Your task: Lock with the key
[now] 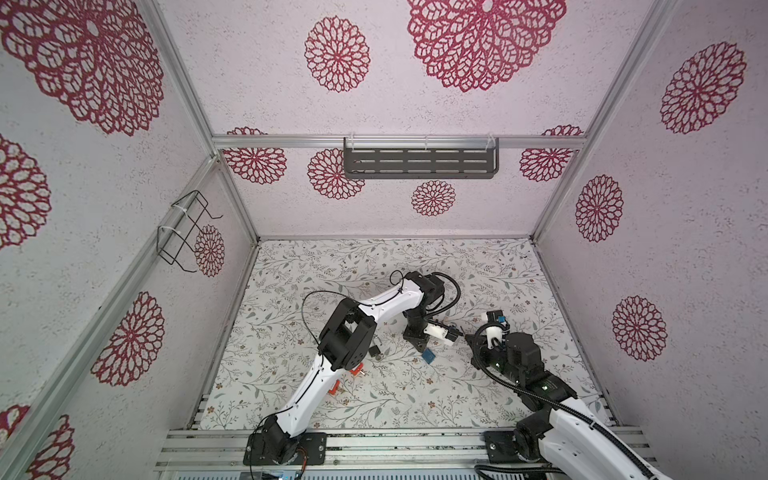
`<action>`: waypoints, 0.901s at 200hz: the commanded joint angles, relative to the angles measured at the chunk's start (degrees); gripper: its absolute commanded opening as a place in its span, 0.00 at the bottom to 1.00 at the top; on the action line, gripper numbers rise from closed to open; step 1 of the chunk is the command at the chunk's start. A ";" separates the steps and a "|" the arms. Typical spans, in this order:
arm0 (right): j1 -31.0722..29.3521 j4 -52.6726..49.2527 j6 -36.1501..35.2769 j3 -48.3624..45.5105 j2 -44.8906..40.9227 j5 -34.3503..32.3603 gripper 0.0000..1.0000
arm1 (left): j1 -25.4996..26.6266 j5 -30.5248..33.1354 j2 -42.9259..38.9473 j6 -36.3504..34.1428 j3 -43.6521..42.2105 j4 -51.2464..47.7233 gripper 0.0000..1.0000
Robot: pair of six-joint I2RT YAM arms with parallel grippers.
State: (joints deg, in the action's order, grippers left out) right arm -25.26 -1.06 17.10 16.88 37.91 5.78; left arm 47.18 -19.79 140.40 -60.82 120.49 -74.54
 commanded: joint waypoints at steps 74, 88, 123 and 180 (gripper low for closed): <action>0.21 1.64 1.35 0.12 0.23 -1.07 0.00 | 0.91 1.86 -0.26 5.65 -1.52 10.43 0.27; 0.19 1.16 1.62 0.35 0.41 -1.55 0.00 | 0.90 2.47 -1.54 6.58 -3.34 13.50 0.28; 0.28 0.93 1.46 0.91 0.67 -1.69 0.00 | 0.87 3.81 -1.97 7.97 -5.11 17.39 0.30; 0.21 0.05 1.53 1.08 0.06 -2.44 0.00 | 1.10 2.63 -3.58 10.77 -7.42 21.21 0.33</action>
State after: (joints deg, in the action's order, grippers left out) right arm -25.10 -1.19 17.67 16.86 38.61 3.75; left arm 47.64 -17.41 138.41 -52.05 115.15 -57.21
